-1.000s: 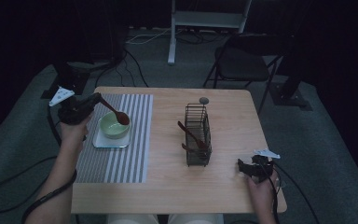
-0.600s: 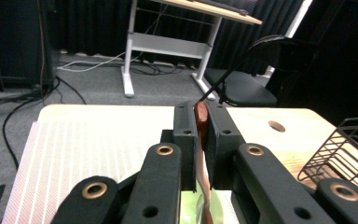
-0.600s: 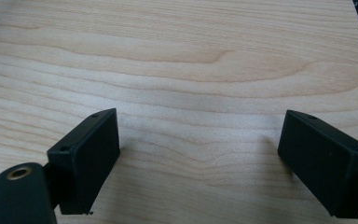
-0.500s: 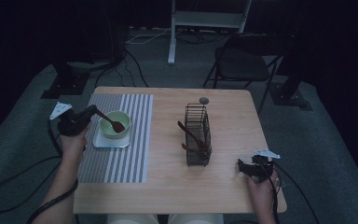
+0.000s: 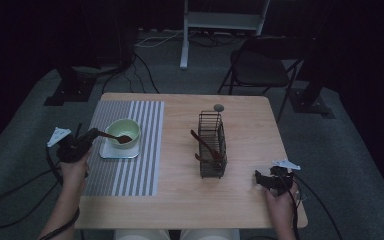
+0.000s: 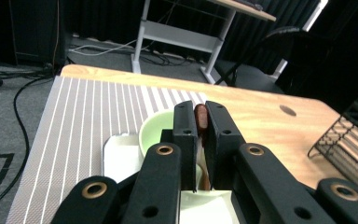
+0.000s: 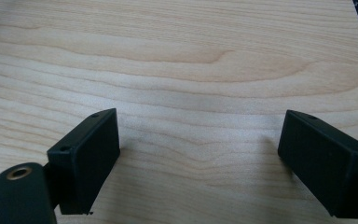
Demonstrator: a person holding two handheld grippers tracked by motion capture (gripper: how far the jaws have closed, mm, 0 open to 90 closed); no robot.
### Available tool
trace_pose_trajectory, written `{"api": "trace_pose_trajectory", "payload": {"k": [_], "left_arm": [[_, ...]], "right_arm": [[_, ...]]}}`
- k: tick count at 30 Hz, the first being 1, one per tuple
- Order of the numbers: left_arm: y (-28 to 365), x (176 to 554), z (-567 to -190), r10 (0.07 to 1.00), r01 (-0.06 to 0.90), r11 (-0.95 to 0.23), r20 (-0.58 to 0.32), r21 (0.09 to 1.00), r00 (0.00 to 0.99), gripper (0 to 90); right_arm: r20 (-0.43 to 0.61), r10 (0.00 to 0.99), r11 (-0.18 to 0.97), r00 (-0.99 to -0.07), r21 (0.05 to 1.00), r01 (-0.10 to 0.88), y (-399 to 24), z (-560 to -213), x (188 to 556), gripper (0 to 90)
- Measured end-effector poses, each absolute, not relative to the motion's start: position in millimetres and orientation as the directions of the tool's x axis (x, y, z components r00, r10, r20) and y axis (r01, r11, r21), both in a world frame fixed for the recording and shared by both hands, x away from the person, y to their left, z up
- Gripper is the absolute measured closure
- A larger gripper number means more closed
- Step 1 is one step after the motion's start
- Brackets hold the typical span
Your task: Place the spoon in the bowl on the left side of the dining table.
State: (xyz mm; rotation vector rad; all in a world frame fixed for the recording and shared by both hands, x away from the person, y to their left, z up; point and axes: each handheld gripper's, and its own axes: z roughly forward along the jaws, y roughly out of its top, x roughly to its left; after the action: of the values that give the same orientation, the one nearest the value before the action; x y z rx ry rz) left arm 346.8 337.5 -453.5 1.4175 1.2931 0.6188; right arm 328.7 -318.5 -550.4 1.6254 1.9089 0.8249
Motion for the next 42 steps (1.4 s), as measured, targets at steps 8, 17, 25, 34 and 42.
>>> {"api": "trace_pose_trajectory", "payload": {"k": [8,17,25,34,42], "left_arm": [[334,332,-468,0.924,0.380,0.158,-0.272,0.911,0.269,83.7],[330,327,-478,0.931,0.407,0.122,-0.247,0.905,0.268,83.5],[329,339,-487,0.930,0.423,0.162,-0.281,0.892,0.236,83.4],[325,333,-489,0.939,0.425,0.134,-0.252,0.895,0.235,77.0],[321,335,-492,0.937,0.469,0.114,-0.252,0.876,0.242,59.8]], "right_arm": [[0.013,0.986,0.105,-0.165,0.721,0.685,-319,-550,329,11.9],[0.013,0.986,0.105,-0.165,0.721,0.685,-319,-550,329,11.9],[0.013,0.986,0.105,-0.165,0.721,0.685,-319,-550,329,11.9],[0.013,0.986,0.105,-0.165,0.721,0.685,-319,-550,329,11.9],[0.013,0.986,0.105,-0.165,0.721,0.685,-319,-550,329,11.8]]}}
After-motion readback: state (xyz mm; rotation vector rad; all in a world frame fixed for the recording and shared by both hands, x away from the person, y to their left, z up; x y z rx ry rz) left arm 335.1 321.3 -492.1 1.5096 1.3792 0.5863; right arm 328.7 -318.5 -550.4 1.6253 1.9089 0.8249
